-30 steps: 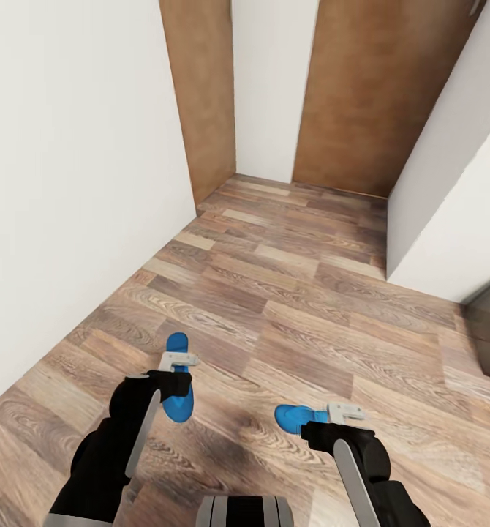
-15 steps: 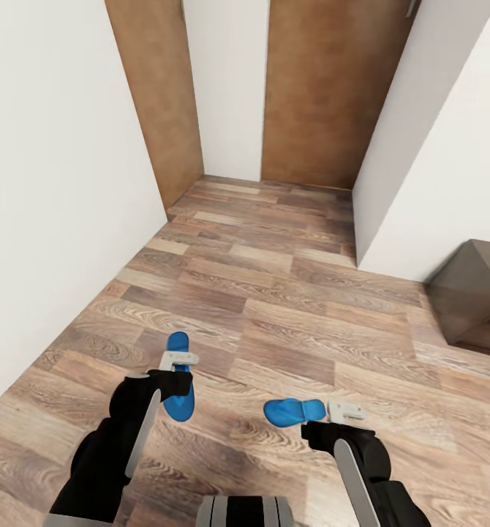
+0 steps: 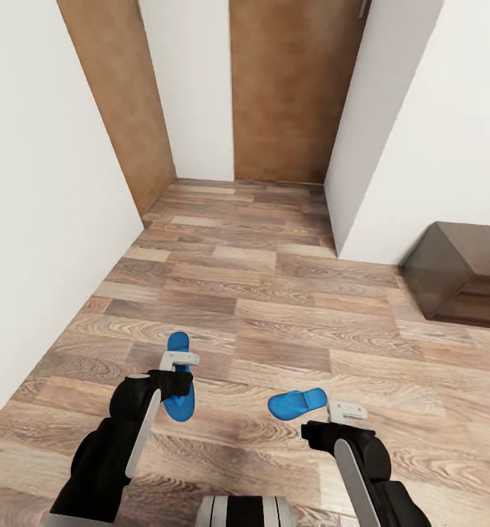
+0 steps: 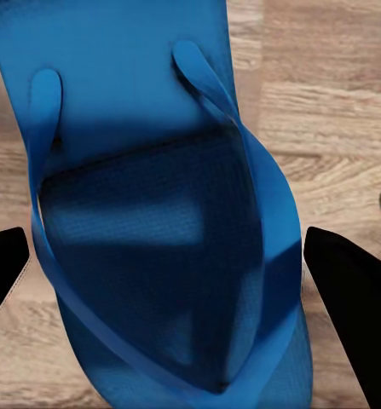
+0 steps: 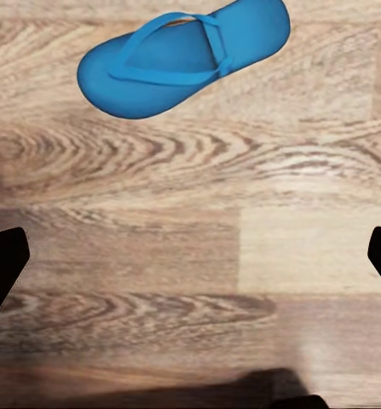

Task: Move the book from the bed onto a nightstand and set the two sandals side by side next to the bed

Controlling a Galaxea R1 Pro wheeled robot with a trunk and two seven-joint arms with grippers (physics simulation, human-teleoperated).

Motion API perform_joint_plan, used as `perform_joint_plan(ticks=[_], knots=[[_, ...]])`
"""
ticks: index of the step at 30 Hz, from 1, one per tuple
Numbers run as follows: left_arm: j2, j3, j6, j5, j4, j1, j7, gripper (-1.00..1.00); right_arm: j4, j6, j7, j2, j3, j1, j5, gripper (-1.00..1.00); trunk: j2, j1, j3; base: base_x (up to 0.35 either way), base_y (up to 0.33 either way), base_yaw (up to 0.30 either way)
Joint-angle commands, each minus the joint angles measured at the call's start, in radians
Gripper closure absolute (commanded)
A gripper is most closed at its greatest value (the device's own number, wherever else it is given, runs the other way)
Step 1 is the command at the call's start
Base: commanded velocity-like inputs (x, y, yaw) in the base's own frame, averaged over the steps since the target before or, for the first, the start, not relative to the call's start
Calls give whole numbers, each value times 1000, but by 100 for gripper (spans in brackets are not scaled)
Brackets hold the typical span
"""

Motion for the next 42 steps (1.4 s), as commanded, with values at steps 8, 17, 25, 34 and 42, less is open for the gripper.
perform_joint_plan(ticks=[8,17,25,34,42], knots=[[1,-2,4,-6,-1,0,-1,100,-1,3,-11,0,1,-1,-10,-100,0,0,-1,0,216,-284],[0,-4,4,-5,-1,0,-1,100,-1,3,-10,0,1,-1,-10,-100,0,0,-1,-192,144,-284],[0,-5,4,-5,-1,0,-1,100,-1,4,-10,0,1,-1,-10,-100,0,0,-1,-186,217,-284],[0,-5,4,-4,-1,0,-1,100,-1,4,-10,0,1,-1,-10,-100,0,0,0,-12,299,-284],[0,-5,4,-4,-1,0,-2,100,-1,4,-11,0,1,-1,-10,-100,0,0,6,0,334,-265]])
